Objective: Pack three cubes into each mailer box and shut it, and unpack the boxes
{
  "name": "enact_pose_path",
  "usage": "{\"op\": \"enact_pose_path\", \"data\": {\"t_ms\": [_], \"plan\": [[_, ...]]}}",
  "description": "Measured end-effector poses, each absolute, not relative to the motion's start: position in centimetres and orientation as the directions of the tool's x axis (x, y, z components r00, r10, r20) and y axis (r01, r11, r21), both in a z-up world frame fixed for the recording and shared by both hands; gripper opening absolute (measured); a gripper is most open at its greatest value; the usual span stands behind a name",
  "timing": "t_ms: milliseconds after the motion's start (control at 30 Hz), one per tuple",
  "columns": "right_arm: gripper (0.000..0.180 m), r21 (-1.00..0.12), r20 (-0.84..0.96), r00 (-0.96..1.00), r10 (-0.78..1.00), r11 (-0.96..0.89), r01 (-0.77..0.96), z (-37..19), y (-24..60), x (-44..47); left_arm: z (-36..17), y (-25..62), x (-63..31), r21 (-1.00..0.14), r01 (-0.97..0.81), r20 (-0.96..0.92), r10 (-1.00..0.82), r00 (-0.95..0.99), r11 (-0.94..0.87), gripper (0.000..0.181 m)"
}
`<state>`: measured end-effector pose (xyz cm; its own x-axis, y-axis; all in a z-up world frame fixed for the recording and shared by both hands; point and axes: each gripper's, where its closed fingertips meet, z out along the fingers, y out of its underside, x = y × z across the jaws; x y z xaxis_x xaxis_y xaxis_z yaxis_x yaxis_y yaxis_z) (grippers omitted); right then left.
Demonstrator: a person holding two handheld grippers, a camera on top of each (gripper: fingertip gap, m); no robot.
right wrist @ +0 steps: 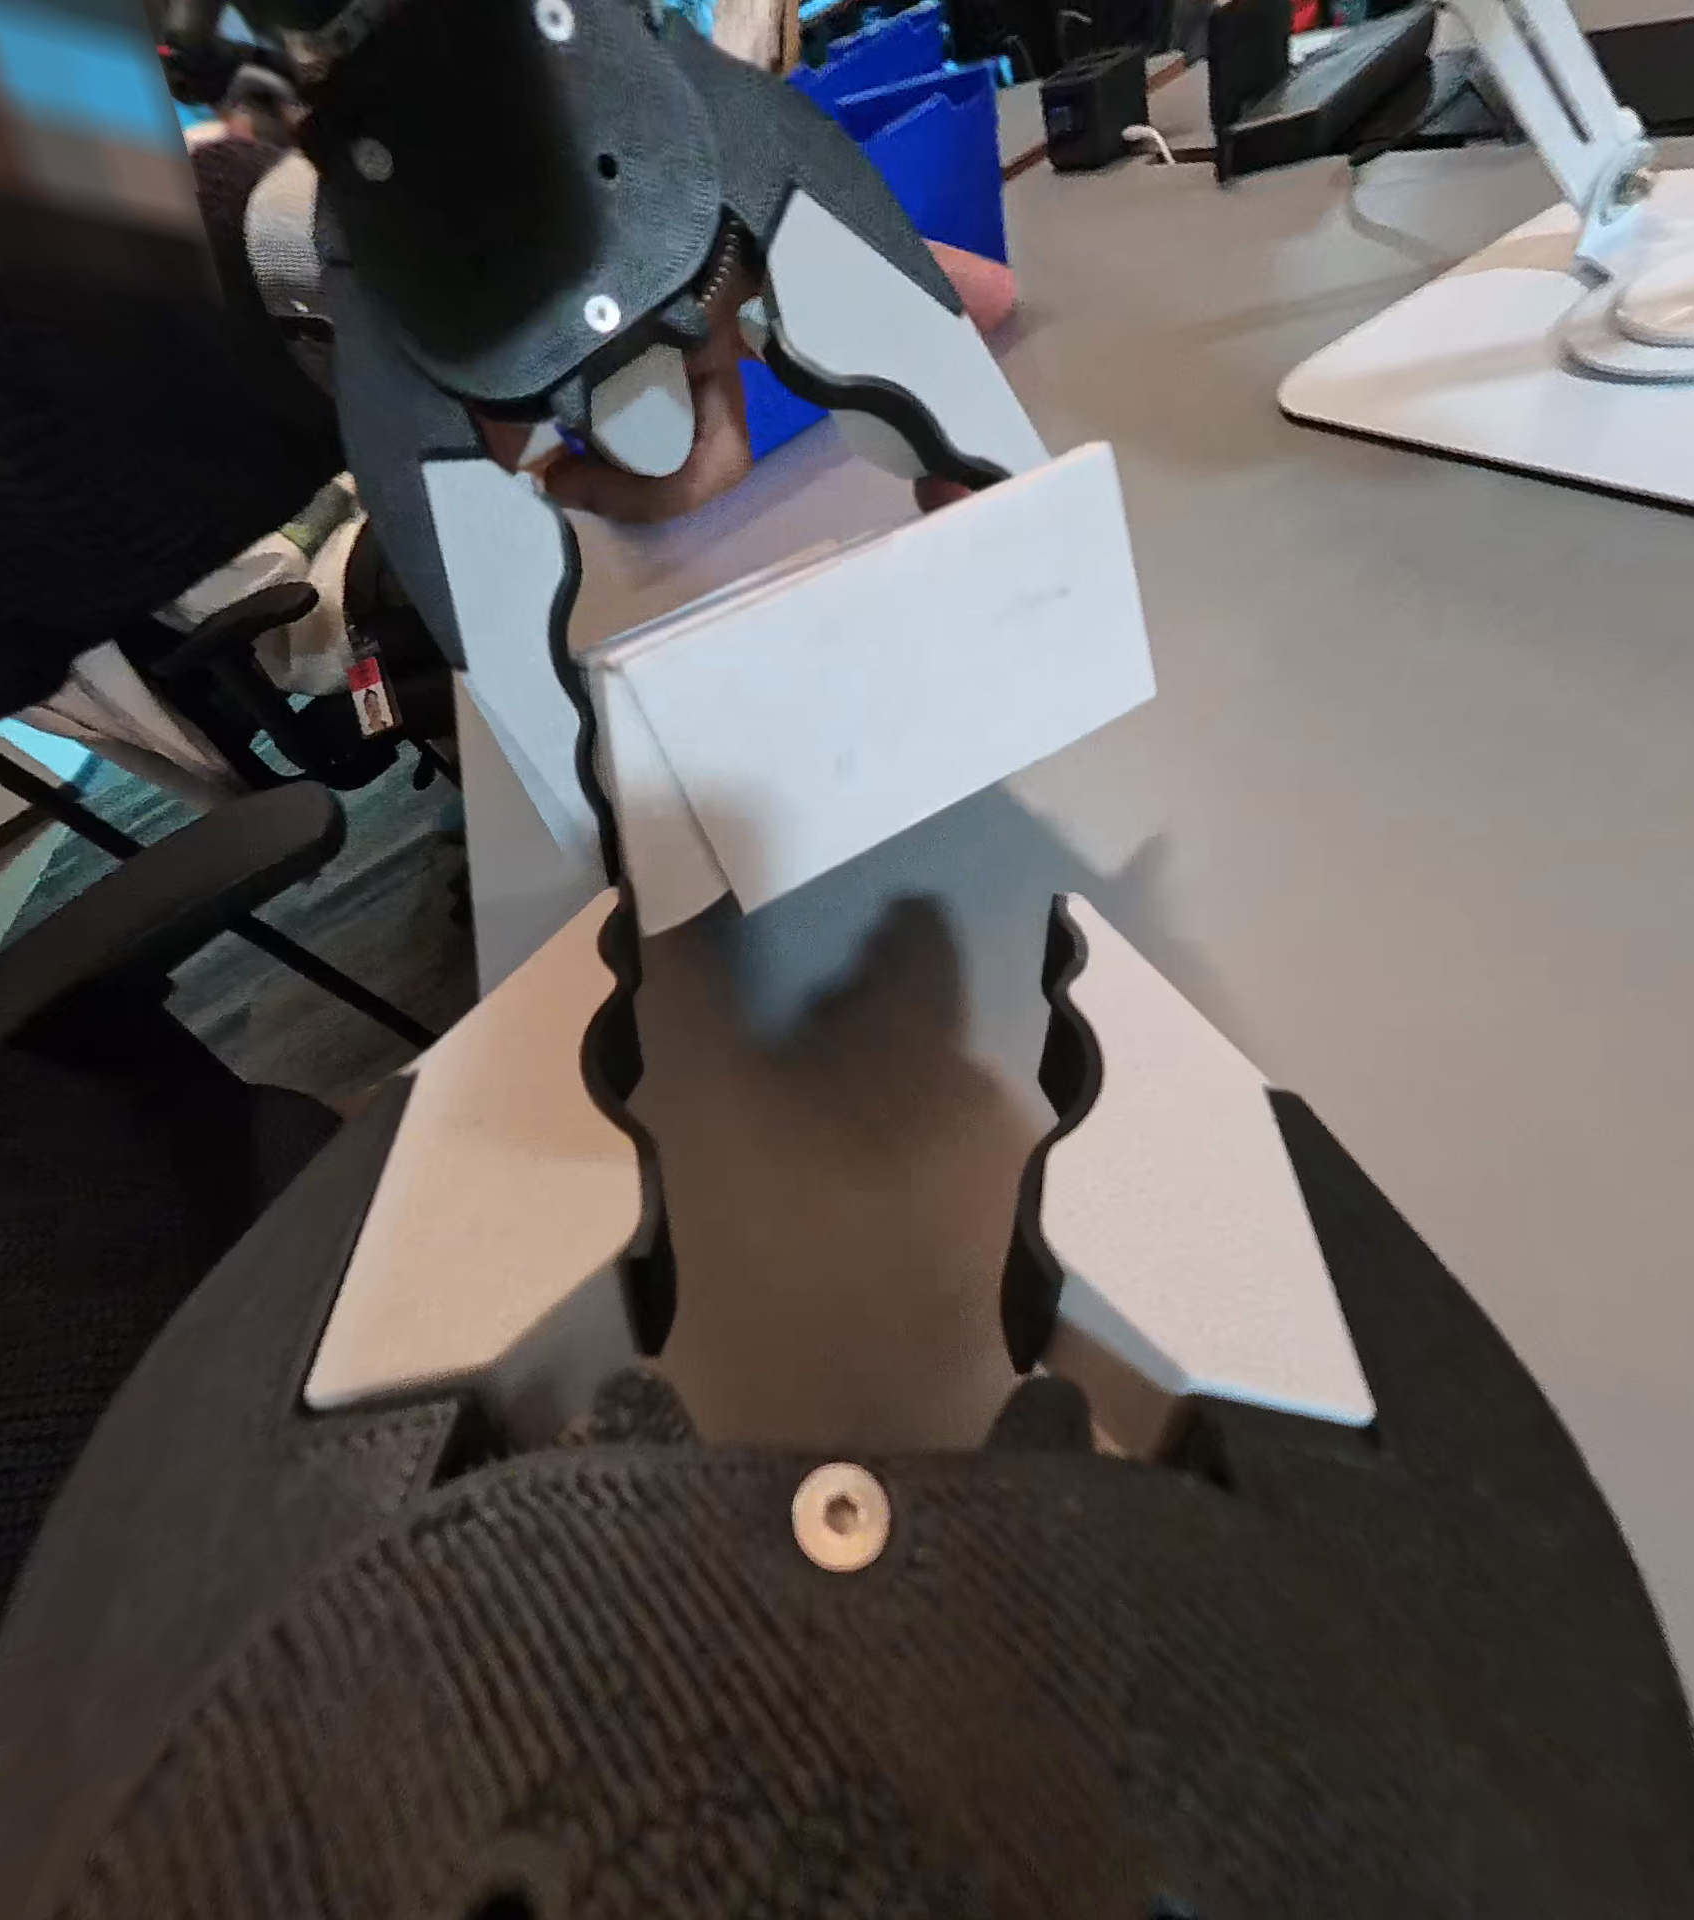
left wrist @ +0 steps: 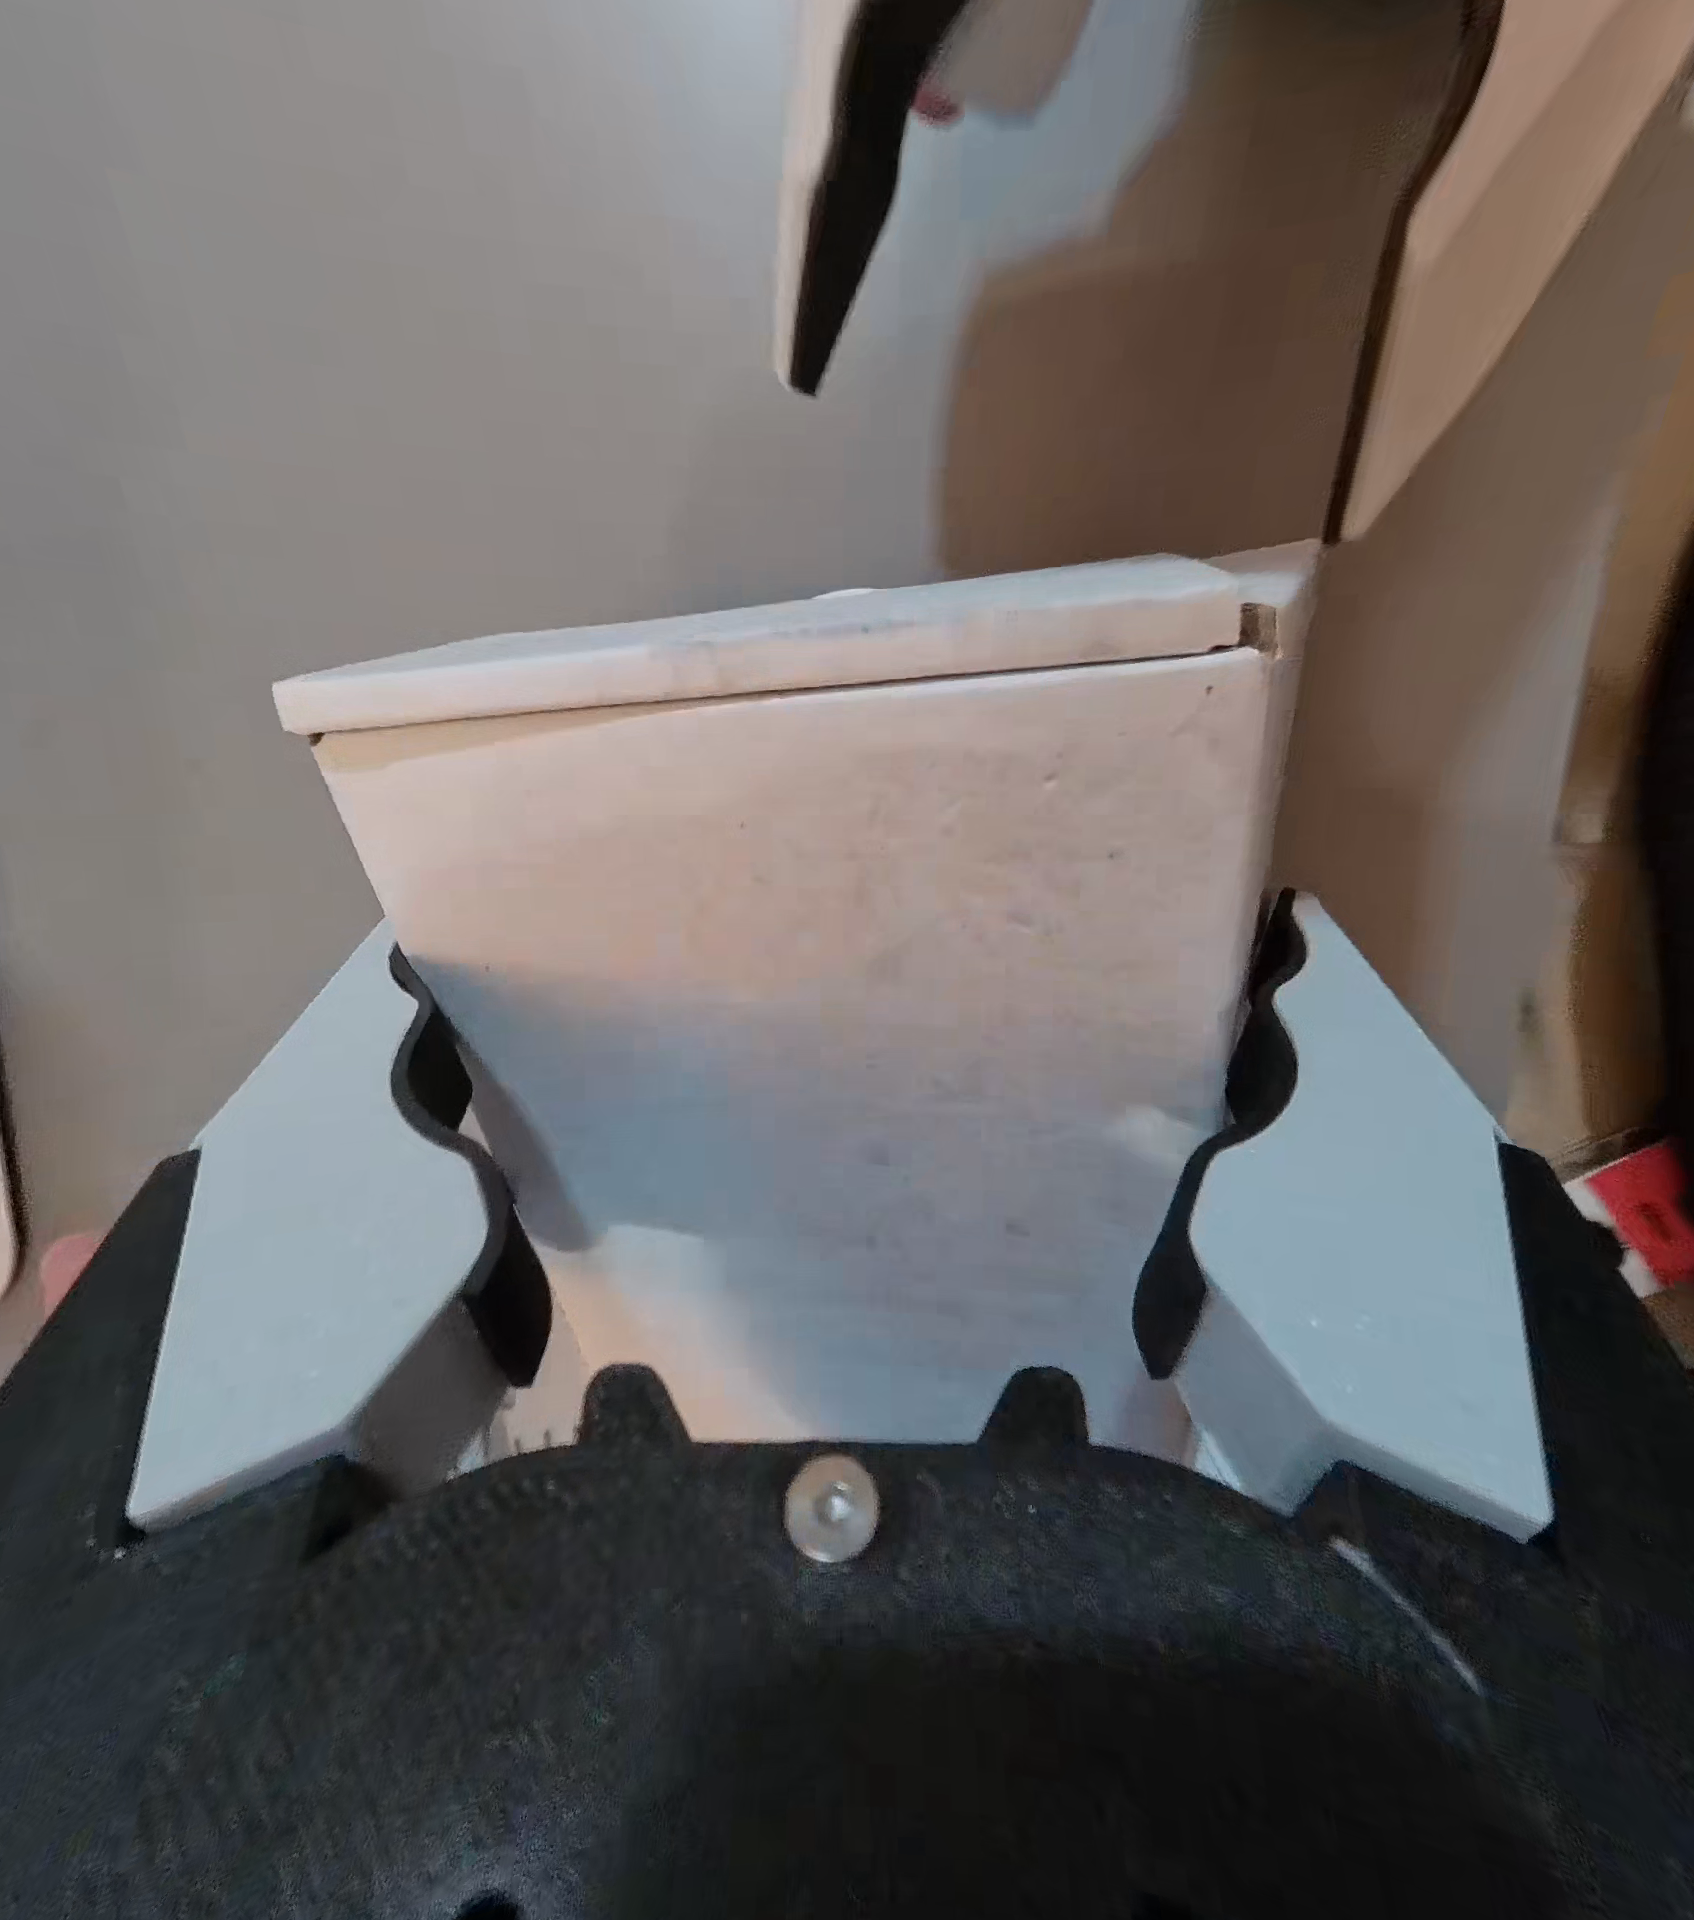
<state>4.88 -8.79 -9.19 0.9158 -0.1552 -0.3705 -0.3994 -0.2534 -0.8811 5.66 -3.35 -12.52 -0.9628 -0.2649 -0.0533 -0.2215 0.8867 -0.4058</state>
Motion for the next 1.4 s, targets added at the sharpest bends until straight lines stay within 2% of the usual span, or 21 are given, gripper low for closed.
{"op": "enact_pose_path", "data": {"t_ms": [267,433,1033,1267,1400], "plan": [[0.089,-0.918,-0.329,0.943,-0.042,-0.219,-0.330,-7.6,-7.5,2.2,-11.4,-4.2,4.2,-0.499,-0.259,-0.007,-0.302,-0.953,0.827,0.148],[0.070,-0.930,-0.279,0.960,-0.018,-0.244,-0.275,-7.7,-7.6,1.7,-10.8,-5.8,3.7,-0.562,-0.267,0.031,-0.303,-0.953,0.783,0.147],[0.047,-0.909,-0.241,0.970,-0.031,-0.342,-0.237,-8.7,-8.0,1.7,-11.0,-6.1,3.7,-0.568,-0.271,0.028,-0.311,-0.950,0.778,0.144],[0.050,-0.921,-0.287,0.958,-0.017,-0.270,-0.280,-8.0,-7.8,1.7,-10.6,-6.0,3.9,-0.593,-0.276,0.035,-0.318,-0.947,0.756,0.144],[0.063,-0.910,-0.363,0.931,0.032,-0.227,-0.347,-7.4,-7.8,1.3,-10.5,-5.9,4.2,-0.604,-0.278,0.032,-0.326,-0.945,0.747,0.145]]}}
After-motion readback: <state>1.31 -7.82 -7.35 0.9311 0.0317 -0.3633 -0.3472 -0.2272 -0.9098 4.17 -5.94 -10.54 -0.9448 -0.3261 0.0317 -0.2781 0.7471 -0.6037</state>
